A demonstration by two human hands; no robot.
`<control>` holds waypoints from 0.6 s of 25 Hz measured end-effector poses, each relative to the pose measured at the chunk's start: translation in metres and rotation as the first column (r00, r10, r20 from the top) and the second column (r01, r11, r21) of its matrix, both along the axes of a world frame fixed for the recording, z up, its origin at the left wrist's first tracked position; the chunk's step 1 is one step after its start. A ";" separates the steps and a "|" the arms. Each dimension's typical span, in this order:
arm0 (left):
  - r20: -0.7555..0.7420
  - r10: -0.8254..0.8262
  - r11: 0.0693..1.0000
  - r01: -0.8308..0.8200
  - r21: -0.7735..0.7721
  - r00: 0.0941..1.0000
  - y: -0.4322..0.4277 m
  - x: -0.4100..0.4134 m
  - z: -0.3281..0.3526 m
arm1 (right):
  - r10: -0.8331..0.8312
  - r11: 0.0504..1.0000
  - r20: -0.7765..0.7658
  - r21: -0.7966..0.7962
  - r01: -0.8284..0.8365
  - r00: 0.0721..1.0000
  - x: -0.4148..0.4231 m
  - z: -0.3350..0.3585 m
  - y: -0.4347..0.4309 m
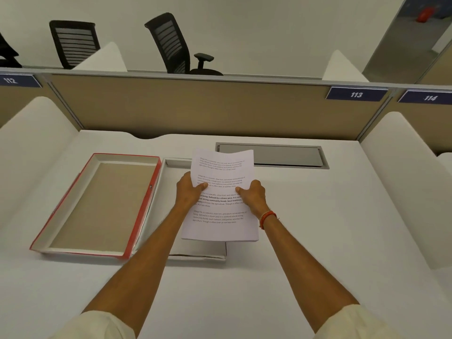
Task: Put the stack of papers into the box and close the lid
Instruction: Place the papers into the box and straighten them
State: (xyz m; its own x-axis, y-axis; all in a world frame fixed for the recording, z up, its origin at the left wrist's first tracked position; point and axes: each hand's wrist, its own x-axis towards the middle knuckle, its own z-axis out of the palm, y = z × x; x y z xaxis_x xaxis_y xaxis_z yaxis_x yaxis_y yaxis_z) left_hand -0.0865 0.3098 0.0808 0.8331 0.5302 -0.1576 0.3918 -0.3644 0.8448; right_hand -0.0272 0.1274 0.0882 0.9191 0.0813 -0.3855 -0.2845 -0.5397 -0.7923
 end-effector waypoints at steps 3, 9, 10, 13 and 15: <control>-0.011 0.002 1.000 -0.003 -0.008 1.000 0.038 -0.012 -0.006 | 0.014 1.000 -0.024 0.002 -0.014 1.000 -0.011 -0.007 0.038; -0.024 -0.014 0.998 0.012 -0.061 1.000 0.085 -0.030 -0.020 | 0.052 0.998 -0.075 -0.026 -0.054 0.996 -0.026 -0.023 0.088; -0.029 -0.010 0.998 0.008 -0.065 1.000 0.090 -0.032 -0.023 | 0.056 0.998 -0.080 -0.030 -0.058 0.995 -0.028 -0.026 0.094; -0.032 0.009 0.998 -0.012 -0.068 0.999 0.097 -0.036 -0.030 | 0.074 0.996 -0.079 -0.038 -0.077 0.994 -0.032 -0.033 0.105; -0.035 0.010 0.997 -0.012 -0.072 0.999 0.101 -0.037 -0.035 | 0.082 0.996 -0.071 -0.040 -0.085 0.994 -0.034 -0.037 0.110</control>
State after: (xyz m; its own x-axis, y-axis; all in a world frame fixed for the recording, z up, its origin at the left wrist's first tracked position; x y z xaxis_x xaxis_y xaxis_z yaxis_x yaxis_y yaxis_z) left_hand -0.1232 0.4105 0.0458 0.8206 0.5257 -0.2241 0.4246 -0.2984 0.8548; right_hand -0.0608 0.2377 0.0509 0.8807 0.1386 -0.4529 -0.2907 -0.5967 -0.7480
